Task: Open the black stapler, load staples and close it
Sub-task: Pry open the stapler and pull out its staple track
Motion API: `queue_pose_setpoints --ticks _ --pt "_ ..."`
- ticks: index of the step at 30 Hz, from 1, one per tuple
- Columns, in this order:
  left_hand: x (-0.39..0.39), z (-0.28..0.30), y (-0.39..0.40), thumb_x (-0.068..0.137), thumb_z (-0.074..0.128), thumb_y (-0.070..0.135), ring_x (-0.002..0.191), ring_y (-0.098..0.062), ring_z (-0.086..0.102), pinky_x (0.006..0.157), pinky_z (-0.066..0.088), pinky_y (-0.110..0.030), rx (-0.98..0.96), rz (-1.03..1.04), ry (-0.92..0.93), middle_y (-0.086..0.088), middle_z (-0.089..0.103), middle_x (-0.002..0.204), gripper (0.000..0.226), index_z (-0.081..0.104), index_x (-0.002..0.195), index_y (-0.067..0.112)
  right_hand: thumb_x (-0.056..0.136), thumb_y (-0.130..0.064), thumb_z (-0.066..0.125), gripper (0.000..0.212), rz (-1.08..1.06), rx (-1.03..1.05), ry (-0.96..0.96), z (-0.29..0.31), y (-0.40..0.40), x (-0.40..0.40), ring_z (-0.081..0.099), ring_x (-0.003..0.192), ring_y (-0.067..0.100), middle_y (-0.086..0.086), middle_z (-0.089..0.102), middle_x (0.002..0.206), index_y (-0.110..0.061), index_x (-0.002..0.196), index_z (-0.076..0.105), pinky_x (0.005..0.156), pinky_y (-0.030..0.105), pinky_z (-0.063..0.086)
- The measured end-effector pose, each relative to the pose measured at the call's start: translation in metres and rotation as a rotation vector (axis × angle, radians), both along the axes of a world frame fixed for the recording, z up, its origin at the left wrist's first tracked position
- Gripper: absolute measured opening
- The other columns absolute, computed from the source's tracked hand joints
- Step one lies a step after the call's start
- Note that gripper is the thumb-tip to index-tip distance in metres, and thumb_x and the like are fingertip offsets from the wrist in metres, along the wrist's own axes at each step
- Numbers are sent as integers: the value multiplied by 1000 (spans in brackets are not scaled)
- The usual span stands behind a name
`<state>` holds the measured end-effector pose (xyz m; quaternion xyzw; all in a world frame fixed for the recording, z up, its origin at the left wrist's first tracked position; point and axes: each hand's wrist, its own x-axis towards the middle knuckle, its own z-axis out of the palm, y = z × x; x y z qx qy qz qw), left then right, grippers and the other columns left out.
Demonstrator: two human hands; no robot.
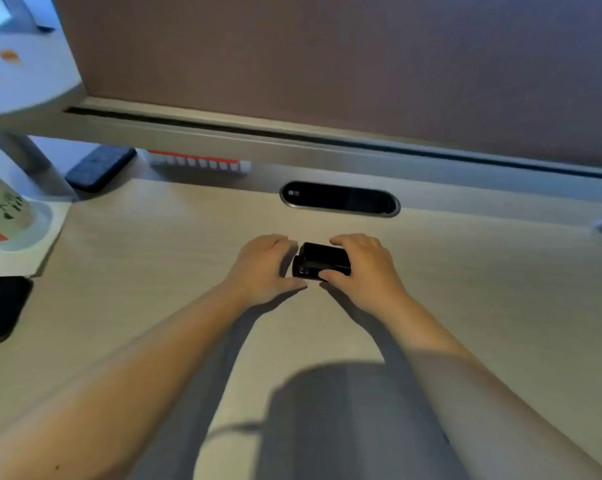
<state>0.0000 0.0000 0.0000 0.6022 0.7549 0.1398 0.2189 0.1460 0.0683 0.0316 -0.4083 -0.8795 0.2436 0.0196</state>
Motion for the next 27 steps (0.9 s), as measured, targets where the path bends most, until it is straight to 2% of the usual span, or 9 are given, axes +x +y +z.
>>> queue_pose_setpoints --ticks 4,8,11,16,18,21,24,25,27 --pt "-6 -13 2 67 70 37 127 -26 40 105 28 -33 97 70 -84 -12 52 132 51 60 109 10 76 -28 64 44 -43 4 118 -12 0 -5 46 112 28 8 58 119 -16 116 49 93 36 33" --pt "-8 -24 2 56 62 46 125 -27 43 105 29 -37 158 107 -151 -11 56 128 55 66 99 12 75 -31 65 34 -76 53 155 -22 1 -8 52 102 26 5 63 107 -19 105 54 84 36 33" --pt "-9 -28 3 58 67 45 125 -28 43 105 30 -41 158 96 -142 -12 56 128 52 66 99 12 74 -29 65 30 -89 48 191 -23 2 -11 52 99 26 5 63 103 -18 101 56 81 33 27" --pt "-6 -29 4 64 69 40 126 -27 41 106 26 -39 154 96 -122 -10 54 130 47 64 100 11 74 -23 67 26 -103 0 268 -22 2 -10 49 98 23 6 59 100 -15 97 59 88 37 32" --pt "-5 -28 5 66 71 35 126 -27 40 106 25 -38 153 92 -116 -10 53 130 42 63 100 11 73 -18 68 25 -137 -46 349 -20 3 -9 46 94 21 -2 52 91 -13 96 59 90 40 36" --pt "-6 -30 7 68 70 34 125 -25 41 106 26 -38 156 97 -96 -8 54 129 40 63 101 12 73 -10 66 25 -223 -139 521 -14 3 -5 44 95 19 -17 43 84 -13 96 57 82 24 39" --pt "5 -25 5 69 69 34 124 -24 41 105 26 -37 166 63 -87 -8 55 128 40 62 102 12 76 -5 62 26 -333 -164 710 -4 -4 14 48 91 13 -18 45 88 -23 93 52 74 3 38" --pt "4 -26 4 69 69 33 124 -25 42 104 27 -37 171 60 -79 -8 55 127 40 62 102 12 78 -5 59 26 -364 -176 765 -5 -4 15 50 90 11 -15 48 90 -25 93 50 75 2 40" --pt "2 -26 3 68 70 32 122 -26 44 103 28 -38 185 61 -68 -10 57 124 40 62 101 10 83 -7 54 25 -436 -185 837 -6 -5 17 54 95 15 -7 54 97 -28 96 50 84 15 46"
